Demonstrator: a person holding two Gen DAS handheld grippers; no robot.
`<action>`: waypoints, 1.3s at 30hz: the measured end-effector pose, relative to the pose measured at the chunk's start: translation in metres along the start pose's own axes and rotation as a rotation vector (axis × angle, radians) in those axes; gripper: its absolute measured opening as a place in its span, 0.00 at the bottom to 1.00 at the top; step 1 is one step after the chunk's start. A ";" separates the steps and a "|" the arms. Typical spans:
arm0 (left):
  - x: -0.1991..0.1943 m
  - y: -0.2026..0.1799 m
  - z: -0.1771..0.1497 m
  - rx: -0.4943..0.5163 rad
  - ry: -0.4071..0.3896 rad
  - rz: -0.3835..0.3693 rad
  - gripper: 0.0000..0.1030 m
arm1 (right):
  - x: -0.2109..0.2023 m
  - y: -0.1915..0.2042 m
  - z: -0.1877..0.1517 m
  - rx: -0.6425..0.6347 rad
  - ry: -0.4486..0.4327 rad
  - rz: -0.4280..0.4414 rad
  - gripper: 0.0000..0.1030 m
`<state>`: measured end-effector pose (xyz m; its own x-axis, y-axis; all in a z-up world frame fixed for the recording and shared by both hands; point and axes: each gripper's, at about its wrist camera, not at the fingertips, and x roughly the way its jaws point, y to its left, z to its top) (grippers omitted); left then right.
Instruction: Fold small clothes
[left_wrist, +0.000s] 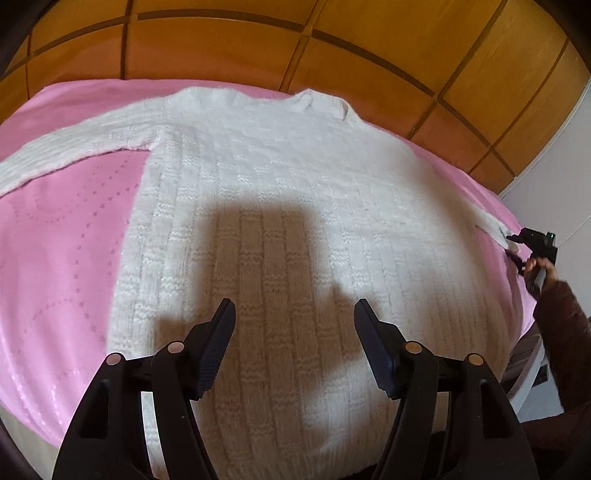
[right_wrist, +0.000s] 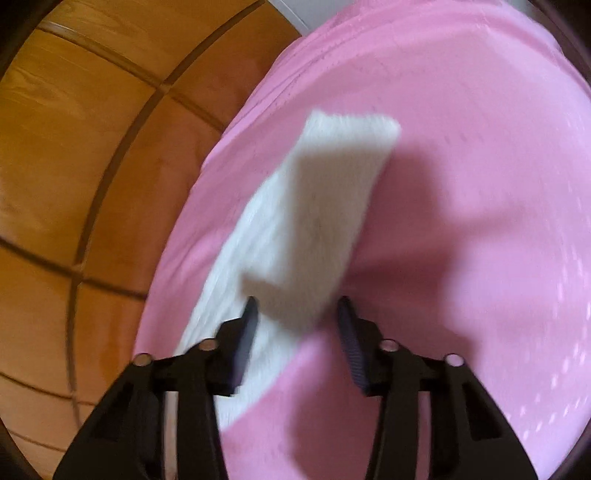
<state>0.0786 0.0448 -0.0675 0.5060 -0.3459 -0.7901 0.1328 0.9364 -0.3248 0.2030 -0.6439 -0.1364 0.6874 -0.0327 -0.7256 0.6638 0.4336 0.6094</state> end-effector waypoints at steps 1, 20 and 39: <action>0.003 0.001 0.002 -0.002 0.002 0.004 0.64 | 0.003 0.006 0.007 -0.016 0.004 -0.016 0.05; 0.006 0.010 0.033 -0.096 -0.024 -0.134 0.64 | -0.009 0.301 -0.281 -0.920 0.316 0.467 0.06; 0.066 -0.061 0.118 0.054 -0.034 -0.043 0.69 | -0.057 0.128 -0.249 -0.655 0.334 0.352 0.73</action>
<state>0.2045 -0.0281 -0.0379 0.5270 -0.3845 -0.7579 0.1999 0.9229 -0.3292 0.1749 -0.3625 -0.0965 0.6311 0.4293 -0.6461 0.0467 0.8104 0.5841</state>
